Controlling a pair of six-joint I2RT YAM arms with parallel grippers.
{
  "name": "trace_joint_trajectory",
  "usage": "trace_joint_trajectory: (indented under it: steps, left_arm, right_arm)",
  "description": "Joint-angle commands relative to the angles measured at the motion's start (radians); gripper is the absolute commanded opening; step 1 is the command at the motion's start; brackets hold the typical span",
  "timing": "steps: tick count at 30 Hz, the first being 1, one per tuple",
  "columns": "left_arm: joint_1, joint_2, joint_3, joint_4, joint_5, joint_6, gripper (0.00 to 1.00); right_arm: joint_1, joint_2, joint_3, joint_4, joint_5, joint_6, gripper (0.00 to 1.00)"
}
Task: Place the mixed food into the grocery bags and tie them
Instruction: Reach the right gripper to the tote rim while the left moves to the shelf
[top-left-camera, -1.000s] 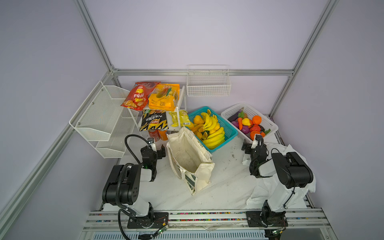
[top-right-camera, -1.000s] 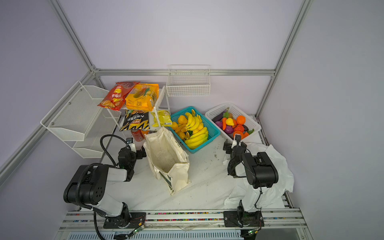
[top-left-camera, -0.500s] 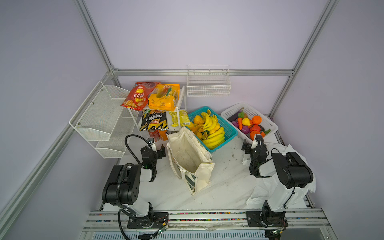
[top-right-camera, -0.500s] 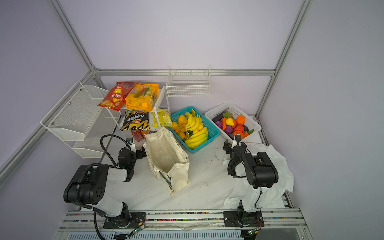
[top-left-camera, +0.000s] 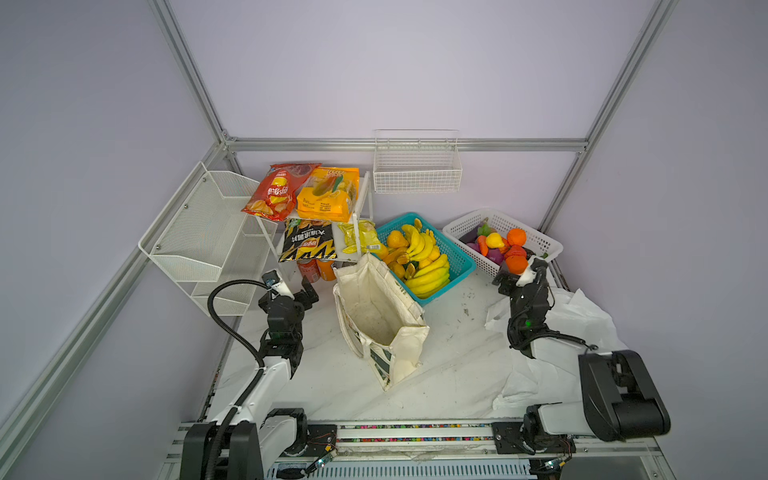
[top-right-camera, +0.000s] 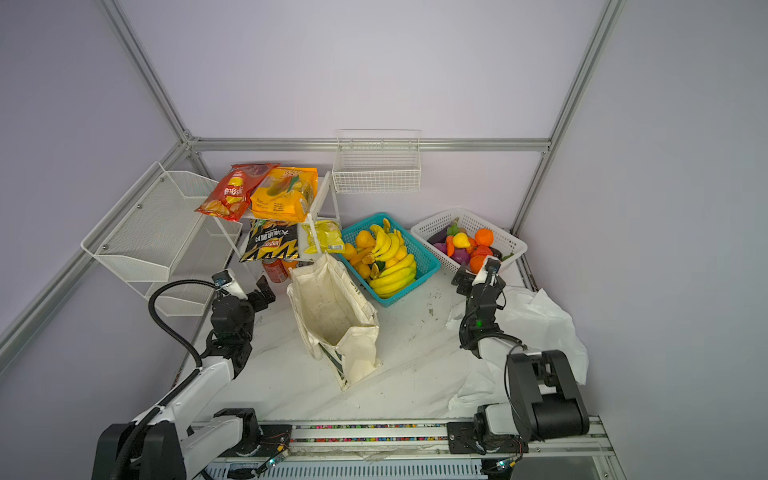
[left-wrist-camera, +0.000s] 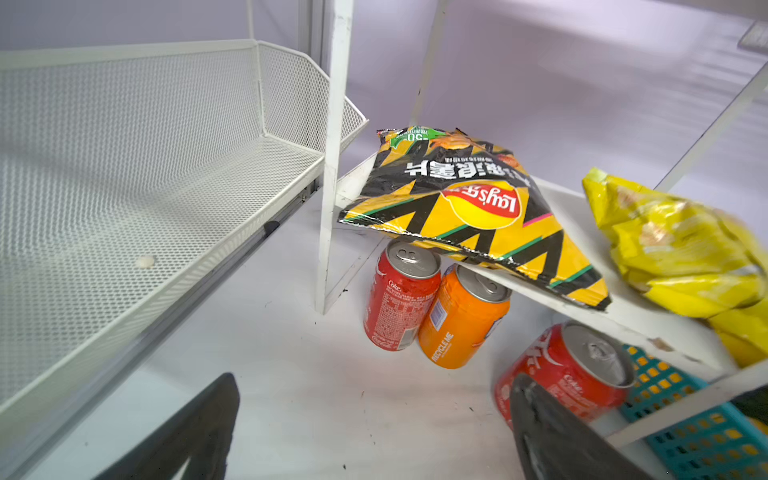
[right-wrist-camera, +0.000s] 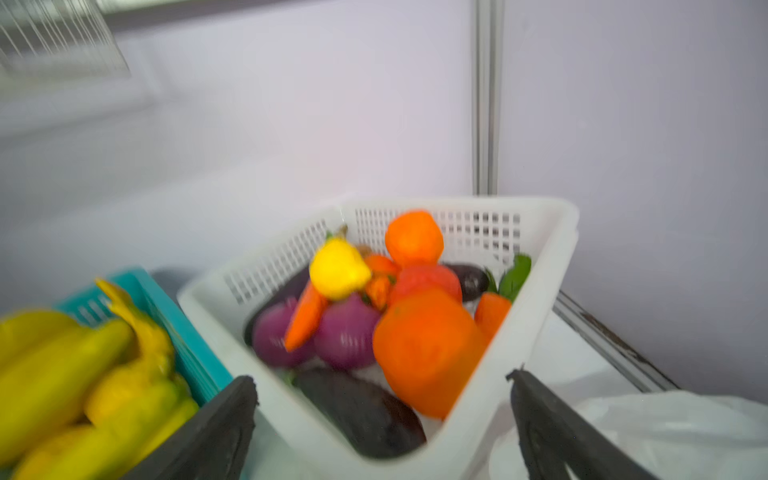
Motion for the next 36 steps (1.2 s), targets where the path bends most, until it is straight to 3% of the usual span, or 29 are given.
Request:
trace_joint_trajectory:
  steps: [1,4,6,9,15,24,28,32,36]
  left_arm:
    - [0.000,-0.123,0.094,-0.260,0.150,-0.238,0.98]
    - [-0.014,-0.219,0.178,-0.412,0.297,-0.335,0.97]
    - [-0.033,-0.247,0.261,-0.538,0.373,-0.344,0.96]
    - [-0.064,-0.248,0.353,-0.675,0.418,-0.309,0.97]
    - [-0.085,-0.194,0.455,-0.743,0.529,-0.281,0.94]
    - [-0.144,-0.115,0.531,-0.805,0.555,-0.226,0.94]
    - [-0.145,-0.113,0.521,-0.791,0.523,-0.214,0.95]
    - [-0.145,-0.114,0.521,-0.779,0.511,-0.202,0.95]
    - [-0.145,-0.124,0.528,-0.781,0.496,-0.186,0.98]
  right_arm:
    - [0.023,-0.123,0.122,-0.247,-0.179,0.153,0.88]
    - [0.206,-0.112,0.375,-0.652,-0.256,0.040,0.87]
    - [0.332,-0.114,0.487,-0.816,-0.305,-0.024,0.87]
    - [0.401,-0.064,0.615,-0.994,-0.417,-0.034,0.86]
    - [0.528,0.032,0.742,-1.118,-0.459,-0.084,0.84]
    - [0.686,0.265,0.911,-1.195,-0.345,-0.091,0.74]
    - [0.742,0.353,0.978,-1.221,-0.275,-0.087,0.60]
    - [0.775,0.427,1.058,-1.305,-0.148,-0.066,0.29]
    - [0.783,0.404,1.060,-1.361,-0.108,-0.016,0.11]
